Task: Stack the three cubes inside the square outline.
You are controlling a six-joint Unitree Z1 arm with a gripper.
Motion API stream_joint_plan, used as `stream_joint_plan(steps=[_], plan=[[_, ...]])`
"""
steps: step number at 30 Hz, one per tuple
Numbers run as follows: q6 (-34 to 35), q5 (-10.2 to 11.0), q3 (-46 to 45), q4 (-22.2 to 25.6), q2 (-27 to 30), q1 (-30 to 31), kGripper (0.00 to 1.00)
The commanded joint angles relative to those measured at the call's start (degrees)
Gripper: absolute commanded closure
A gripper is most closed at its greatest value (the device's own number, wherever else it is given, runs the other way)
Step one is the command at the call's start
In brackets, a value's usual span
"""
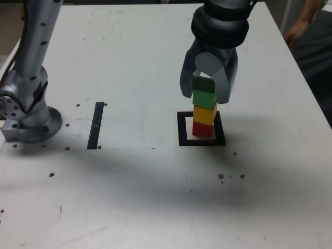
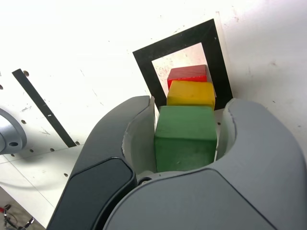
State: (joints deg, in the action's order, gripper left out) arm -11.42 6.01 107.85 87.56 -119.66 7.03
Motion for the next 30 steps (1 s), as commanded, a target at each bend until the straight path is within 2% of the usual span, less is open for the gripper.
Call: stream_joint_plan(steps=[1,13,21,30], plan=[[-0.1,0.0,-0.5,-0.2,-0.1,-0.3,0.01],[0.2,0.8,-2.9,-1.3,2.9,-0.5,0.01],[1.7,2.2,-7.8,-1.9,10.2,-0.5,0.0],[4.9,3.8,-20.0,-5.8,19.3,-0.5,0.0]])
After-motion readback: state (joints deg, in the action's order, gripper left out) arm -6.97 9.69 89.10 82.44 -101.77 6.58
